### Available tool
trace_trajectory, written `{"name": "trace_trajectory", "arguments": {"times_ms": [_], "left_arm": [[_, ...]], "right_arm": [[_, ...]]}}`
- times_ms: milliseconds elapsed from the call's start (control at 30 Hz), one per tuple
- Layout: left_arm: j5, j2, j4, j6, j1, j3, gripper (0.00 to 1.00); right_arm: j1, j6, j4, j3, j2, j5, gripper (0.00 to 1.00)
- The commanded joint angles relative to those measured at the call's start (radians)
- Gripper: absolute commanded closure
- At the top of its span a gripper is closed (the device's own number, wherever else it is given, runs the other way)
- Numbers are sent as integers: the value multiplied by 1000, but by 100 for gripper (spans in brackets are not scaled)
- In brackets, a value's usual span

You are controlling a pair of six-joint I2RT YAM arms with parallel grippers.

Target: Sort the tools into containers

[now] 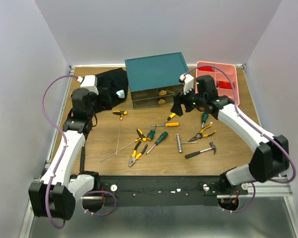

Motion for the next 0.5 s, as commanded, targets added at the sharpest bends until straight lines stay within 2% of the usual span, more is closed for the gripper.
{"name": "trace_trajectory", "arguments": {"times_ms": [0,233,467], "left_arm": [[191,-86,-54,-93,76,-80,1],[219,-143,-71,-108,141,-121,1],[271,-146,-42,-165,171,-143,1]], "right_arm": [[68,72,103,100,107,196,13],[165,167,139,247,295,497,9],[171,219,104,362,418,612,6]]}}
